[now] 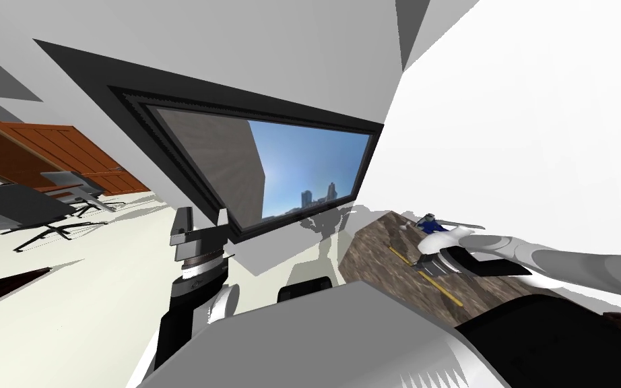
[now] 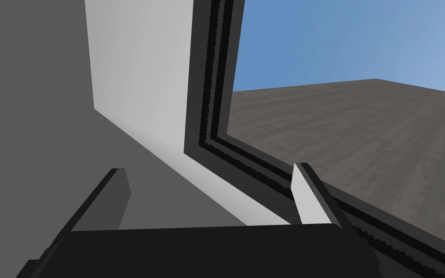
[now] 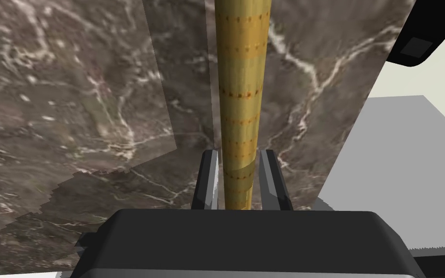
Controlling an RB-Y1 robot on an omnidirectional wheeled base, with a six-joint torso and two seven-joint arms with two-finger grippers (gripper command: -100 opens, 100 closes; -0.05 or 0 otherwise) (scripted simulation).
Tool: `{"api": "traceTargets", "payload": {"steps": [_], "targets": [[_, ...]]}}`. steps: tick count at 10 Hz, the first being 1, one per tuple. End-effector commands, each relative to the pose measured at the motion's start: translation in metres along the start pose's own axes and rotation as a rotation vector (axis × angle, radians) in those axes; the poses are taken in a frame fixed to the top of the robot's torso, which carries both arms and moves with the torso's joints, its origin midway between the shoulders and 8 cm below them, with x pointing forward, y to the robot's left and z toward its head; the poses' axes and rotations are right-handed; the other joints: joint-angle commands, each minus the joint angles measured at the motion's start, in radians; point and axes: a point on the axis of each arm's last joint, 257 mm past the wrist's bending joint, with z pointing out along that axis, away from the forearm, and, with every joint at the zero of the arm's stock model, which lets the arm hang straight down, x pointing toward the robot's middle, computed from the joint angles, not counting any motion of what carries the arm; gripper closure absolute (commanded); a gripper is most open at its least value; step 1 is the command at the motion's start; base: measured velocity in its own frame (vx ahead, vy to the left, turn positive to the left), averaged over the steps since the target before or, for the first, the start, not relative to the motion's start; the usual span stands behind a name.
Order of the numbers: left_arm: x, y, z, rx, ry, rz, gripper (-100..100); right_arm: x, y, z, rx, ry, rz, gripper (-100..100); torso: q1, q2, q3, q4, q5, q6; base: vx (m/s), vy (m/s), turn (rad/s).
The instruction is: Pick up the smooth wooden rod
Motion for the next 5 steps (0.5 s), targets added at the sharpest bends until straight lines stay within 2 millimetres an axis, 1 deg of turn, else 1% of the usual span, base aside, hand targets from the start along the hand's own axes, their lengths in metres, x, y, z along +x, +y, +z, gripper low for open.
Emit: {"api": "traceTargets", "payload": {"steps": [1, 2, 3, 4, 5], "targets": [[0.0, 0.0, 0.0, 0.0, 0.0, 0.0, 0, -0.006, 0.009, 0.003, -0.012, -0.003, -0.004, 100, 0.0, 0.0, 0.0, 0.0, 0.0, 0.0, -0.02, -0.042, -0.01], [0.0, 0.0, 0.0, 0.0, 0.0, 0.0, 0, -0.009, 0.007, -0.002, 0.01, 0.002, 0.003, 100, 0.001, 0.0, 0.0, 0.0, -0.001, 0.0, -0.027, -0.04, -0.011], [0.0, 0.0, 0.0, 0.0, 0.0, 0.0, 0, -0.011, 0.017, 0.002, -0.013, -0.002, -0.004, 100, 0.001, 0.001, 0.0, 0.0, 0.0, 0.0, -0.017, -0.034, -0.009], [0.0, 0.0, 0.0, 0.0, 0.0, 0.0, 0, -0.013, 0.013, -0.003, 0.014, 0.004, 0.005, 100, 0.001, 0.0, 0.0, 0.0, -0.001, 0.0, -0.022, -0.041, -0.018], [0.0, 0.0, 0.0, 0.0, 0.0, 0.0, 0, -0.016, 0.024, 0.001, -0.011, 0.0, -0.001, 100, 0.001, 0.001, 0.0, 0.0, 0.0, 0.001, -0.018, -0.038, -0.011]]}}
